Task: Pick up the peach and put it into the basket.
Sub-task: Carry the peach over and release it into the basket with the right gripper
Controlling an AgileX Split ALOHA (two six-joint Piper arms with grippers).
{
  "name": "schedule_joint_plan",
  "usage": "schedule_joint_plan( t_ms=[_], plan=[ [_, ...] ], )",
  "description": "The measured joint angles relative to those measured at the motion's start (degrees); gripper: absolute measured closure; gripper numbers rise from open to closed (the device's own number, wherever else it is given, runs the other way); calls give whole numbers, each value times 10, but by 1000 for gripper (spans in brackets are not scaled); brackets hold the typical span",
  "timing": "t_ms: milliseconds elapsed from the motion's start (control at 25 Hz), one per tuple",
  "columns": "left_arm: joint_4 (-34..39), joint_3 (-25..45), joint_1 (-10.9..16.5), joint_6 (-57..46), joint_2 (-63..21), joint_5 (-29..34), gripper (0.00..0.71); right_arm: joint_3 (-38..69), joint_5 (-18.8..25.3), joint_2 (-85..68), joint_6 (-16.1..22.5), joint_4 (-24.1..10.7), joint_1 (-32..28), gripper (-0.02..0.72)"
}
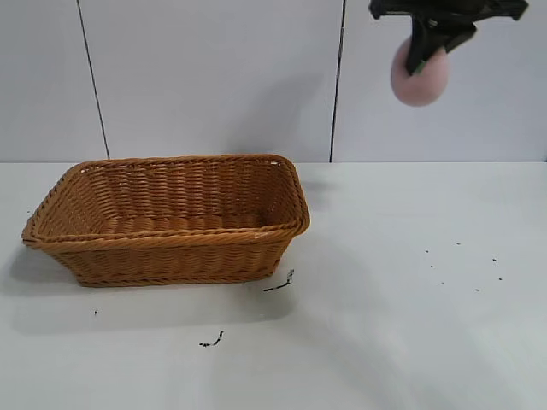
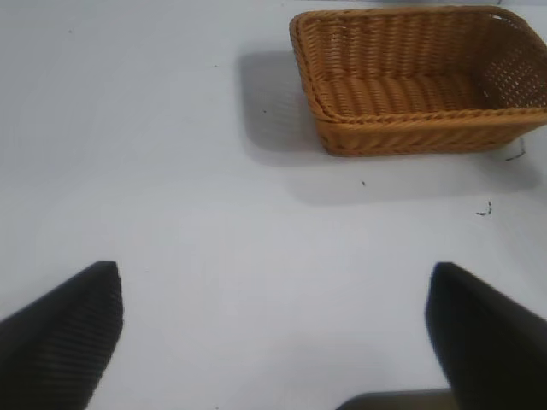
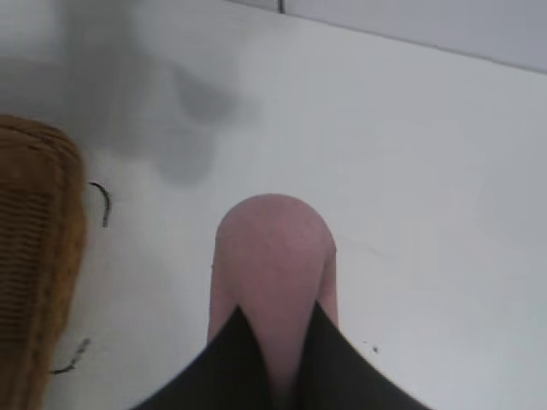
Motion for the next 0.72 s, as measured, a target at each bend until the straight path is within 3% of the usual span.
schedule_joint_plan(
  t_ms=[320,520,720],
  plan=[
    [0,0,0,0,0,0,17,-6,-48,71,0,4,95,713],
    [0,0,0,0,0,0,17,-6,-119,140,0,4,119,713],
    [0,0,0,0,0,0,17,-6,-134,191,0,1,122,713]
  ],
)
